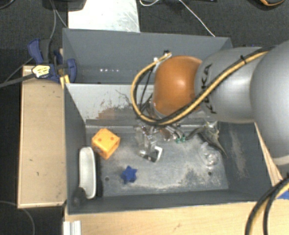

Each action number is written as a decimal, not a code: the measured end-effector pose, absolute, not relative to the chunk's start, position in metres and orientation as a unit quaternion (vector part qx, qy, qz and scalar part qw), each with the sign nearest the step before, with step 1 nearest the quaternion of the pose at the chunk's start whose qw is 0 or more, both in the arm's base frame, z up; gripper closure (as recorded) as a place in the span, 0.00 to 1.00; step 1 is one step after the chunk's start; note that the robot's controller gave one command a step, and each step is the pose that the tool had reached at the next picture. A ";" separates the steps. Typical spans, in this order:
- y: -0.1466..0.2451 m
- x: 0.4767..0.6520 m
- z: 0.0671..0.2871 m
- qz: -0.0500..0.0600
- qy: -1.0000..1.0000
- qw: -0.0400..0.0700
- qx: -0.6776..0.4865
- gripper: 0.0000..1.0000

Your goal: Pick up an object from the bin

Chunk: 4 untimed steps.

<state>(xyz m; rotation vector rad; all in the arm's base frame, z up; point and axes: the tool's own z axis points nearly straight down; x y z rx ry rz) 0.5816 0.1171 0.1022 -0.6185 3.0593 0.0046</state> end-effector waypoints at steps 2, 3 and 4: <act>0.117 0.582 0.102 0.001 0.980 0.010 -0.198 0.00; 0.095 0.571 0.081 0.001 0.978 0.010 -0.208 0.00; 0.090 0.570 0.076 0.002 0.984 0.009 -0.175 1.00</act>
Offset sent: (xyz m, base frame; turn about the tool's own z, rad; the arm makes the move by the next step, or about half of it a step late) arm 0.0000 0.0000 0.0000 0.0000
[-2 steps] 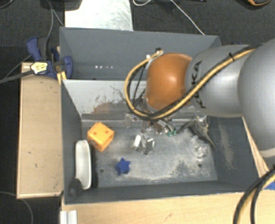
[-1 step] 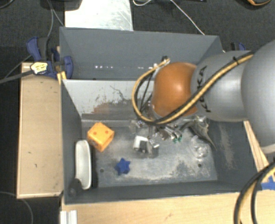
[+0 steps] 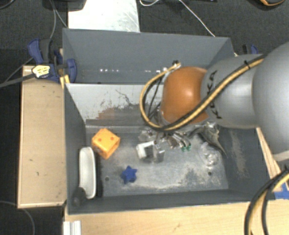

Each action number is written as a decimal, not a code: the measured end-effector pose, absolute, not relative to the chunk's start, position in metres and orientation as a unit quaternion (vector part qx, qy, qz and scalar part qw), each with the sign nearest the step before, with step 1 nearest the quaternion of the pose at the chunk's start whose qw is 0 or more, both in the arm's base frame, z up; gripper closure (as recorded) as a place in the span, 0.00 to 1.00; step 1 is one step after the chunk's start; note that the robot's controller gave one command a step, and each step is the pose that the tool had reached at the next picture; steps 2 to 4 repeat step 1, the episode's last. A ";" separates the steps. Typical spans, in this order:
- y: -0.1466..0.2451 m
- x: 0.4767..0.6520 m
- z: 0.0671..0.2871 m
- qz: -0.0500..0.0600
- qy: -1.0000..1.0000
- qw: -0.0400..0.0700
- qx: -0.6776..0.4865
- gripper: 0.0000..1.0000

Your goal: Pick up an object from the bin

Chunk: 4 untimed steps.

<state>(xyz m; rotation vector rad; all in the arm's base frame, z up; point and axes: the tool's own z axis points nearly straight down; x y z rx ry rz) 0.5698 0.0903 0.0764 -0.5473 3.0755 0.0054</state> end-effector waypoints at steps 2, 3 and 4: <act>0.090 0.570 0.076 0.002 0.984 0.009 -0.175 1.00; 0.090 0.570 0.076 0.002 0.984 0.009 -0.175 1.00; 0.090 0.570 0.076 0.002 0.984 0.009 -0.175 1.00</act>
Offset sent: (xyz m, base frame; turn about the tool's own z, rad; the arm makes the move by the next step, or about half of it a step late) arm -0.0135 -0.0048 0.0905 0.0135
